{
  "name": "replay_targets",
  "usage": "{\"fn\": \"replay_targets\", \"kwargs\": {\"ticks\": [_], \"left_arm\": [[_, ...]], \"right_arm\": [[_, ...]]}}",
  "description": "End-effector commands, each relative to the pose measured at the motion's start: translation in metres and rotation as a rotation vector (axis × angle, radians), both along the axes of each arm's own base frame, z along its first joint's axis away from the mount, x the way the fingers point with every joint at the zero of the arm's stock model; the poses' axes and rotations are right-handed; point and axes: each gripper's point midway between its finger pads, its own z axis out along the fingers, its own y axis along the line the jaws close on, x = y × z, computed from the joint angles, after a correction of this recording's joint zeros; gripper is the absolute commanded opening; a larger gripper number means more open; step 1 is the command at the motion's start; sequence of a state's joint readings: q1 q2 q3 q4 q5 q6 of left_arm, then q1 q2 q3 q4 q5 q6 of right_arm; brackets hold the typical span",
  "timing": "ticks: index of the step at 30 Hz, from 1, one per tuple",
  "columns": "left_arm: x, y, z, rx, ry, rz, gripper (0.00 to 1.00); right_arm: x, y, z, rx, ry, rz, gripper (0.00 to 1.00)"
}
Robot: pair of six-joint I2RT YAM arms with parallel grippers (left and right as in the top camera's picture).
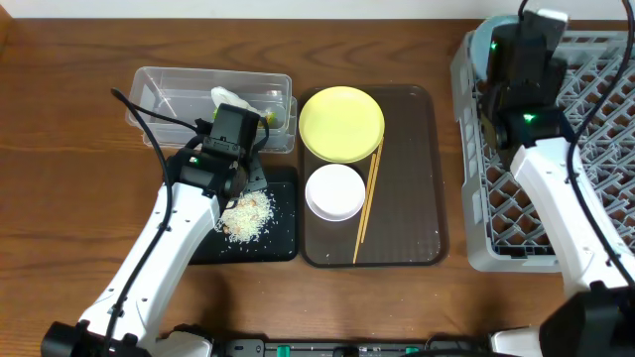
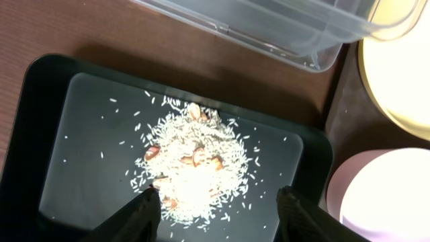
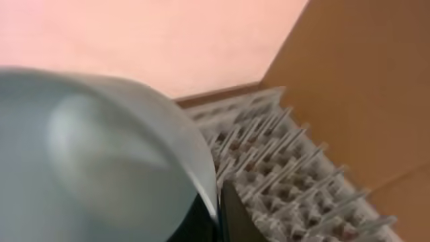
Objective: Sort waste into correct bins and load items into the dishwasher rack
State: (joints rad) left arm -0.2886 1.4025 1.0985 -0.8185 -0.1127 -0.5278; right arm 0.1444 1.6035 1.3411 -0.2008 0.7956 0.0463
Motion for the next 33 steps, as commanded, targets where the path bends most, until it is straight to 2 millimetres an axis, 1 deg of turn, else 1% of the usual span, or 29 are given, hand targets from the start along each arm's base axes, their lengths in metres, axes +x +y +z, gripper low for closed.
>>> {"fn": "replay_targets", "kwargs": {"ticks": [1, 4, 8, 10, 15, 18, 20, 24, 27, 29, 33], "left_arm": [[0.003, 0.004, 0.002, 0.016, -0.01, 0.02, 0.59], [0.004, 0.004, 0.003, 0.016, -0.011, 0.02, 0.59], [0.004, 0.004, 0.003, 0.015, -0.012, 0.02, 0.6], [0.004, 0.004, 0.003, 0.016, -0.012, 0.02, 0.6], [0.004, 0.004, 0.003, 0.016, -0.011, 0.02, 0.6], [0.004, 0.004, 0.003, 0.016, -0.012, 0.02, 0.6], [0.004, 0.004, 0.003, 0.016, -0.011, 0.02, 0.6], [0.004, 0.004, 0.002, 0.016, -0.011, 0.02, 0.6], [0.004, 0.004, 0.002, 0.016, -0.011, 0.02, 0.6], [0.004, 0.004, 0.003, 0.016, -0.012, 0.02, 0.6], [0.004, 0.004, 0.003, 0.016, -0.011, 0.02, 0.61]], "right_arm": [[0.004, -0.031, 0.002, -0.232, 0.119, -0.081, 0.01], [0.019, -0.042, 0.0, -0.327, 0.15, -0.076, 0.01], [0.039, -0.057, -0.012, -0.401, 0.165, -0.089, 0.01], [0.046, -0.061, -0.021, -0.419, 0.172, -0.094, 0.01], [0.058, -0.061, -0.056, -0.428, 0.229, -0.083, 0.01], [0.061, -0.063, -0.078, -0.432, 0.274, -0.08, 0.01], [0.061, -0.066, -0.09, -0.436, 0.301, -0.093, 0.01], [0.064, -0.065, -0.11, -0.441, 0.342, -0.083, 0.01], [0.061, -0.062, -0.117, -0.452, 0.368, -0.098, 0.01], [0.06, -0.055, -0.121, -0.451, 0.386, -0.086, 0.01], [0.055, -0.045, -0.124, -0.439, 0.383, -0.108, 0.01]]}}
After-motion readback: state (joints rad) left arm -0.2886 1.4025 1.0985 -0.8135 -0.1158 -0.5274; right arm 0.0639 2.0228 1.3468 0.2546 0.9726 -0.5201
